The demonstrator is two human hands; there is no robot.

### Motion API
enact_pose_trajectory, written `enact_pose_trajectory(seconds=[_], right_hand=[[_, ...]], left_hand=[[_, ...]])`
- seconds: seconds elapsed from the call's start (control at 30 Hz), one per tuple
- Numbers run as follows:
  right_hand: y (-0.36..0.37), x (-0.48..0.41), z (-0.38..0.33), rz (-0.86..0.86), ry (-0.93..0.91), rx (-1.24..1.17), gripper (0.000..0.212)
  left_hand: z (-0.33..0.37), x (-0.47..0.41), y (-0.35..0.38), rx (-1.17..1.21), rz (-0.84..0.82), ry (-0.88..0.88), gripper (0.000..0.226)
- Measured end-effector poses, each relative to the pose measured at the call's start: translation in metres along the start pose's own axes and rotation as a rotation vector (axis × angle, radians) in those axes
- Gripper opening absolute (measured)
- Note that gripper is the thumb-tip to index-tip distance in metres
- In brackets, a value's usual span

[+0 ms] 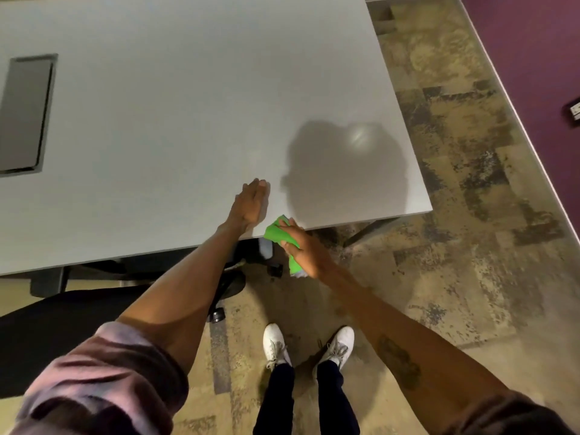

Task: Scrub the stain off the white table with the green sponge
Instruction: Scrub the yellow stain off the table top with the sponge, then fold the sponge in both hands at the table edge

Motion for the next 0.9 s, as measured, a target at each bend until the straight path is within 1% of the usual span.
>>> enact_pose_trajectory(seconds=[0.07, 0.17, 0.23, 0.3, 0.4, 0.5, 0.57, 0.63, 0.7, 0.77, 0.83, 0.9], right_hand=[[-0.005, 0.006, -0.011, 0.101, 0.047, 0.024, 0.050], [-0.018, 0.010, -0.033, 0.262, 0.017, 0.089, 0.040], [-0.026, 0.012, -0.044, 0.310, 0.083, 0.189, 0.034], [-0.033, 0.012, -0.056, 0.321, 0.147, 0.245, 0.031], [-0.044, 0.010, -0.074, 0.358, 0.205, 0.165, 0.029], [-0.056, 0.005, -0.088, 0.417, 0.293, 0.027, 0.023], [-0.062, 0.000, -0.099, 0.385, 0.314, -0.007, 0.019], [-0.066, -0.006, -0.110, 0.353, 0.303, -0.044, 0.011], [-0.069, -0.012, -0.123, 0.334, 0.289, -0.102, 0.017], [-0.071, -0.019, -0.135, 0.307, 0.284, -0.089, 0.021], [-0.073, -0.028, -0.148, 0.293, 0.259, -0.034, 0.028], [-0.071, -0.036, -0.163, 0.284, 0.238, -0.050, 0.026]], left_hand=[[0.003, 0.016, -0.006, -0.049, 0.022, 0.069, 0.048], [0.007, 0.031, -0.017, -0.017, 0.088, 0.098, 0.040], [0.012, 0.042, -0.028, -0.026, 0.136, 0.109, 0.037], [0.021, 0.054, -0.040, -0.040, 0.219, 0.140, 0.036], [0.037, 0.071, -0.055, -0.070, 0.352, 0.186, 0.031], [0.049, 0.088, -0.062, -0.089, 0.421, 0.226, 0.026], [0.056, 0.099, -0.064, -0.108, 0.414, 0.261, 0.022], [0.060, 0.110, -0.062, -0.150, 0.345, 0.279, 0.018], [0.064, 0.117, -0.059, -0.222, 0.268, 0.275, 0.016], [0.067, 0.125, -0.061, -0.271, 0.245, 0.252, 0.026], [0.068, 0.130, -0.069, -0.287, 0.259, 0.214, 0.046], [0.066, 0.133, -0.078, -0.343, 0.300, 0.192, 0.057]])
Point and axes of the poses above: each hand's wrist, its own x-axis away from the middle knuckle, its own y-axis out of the palm, z = x × y, the point moved 4 cm from there along -x, towards the middle knuckle, and after that the axes turned 4 degrees about -y, right-handed, at the moved point
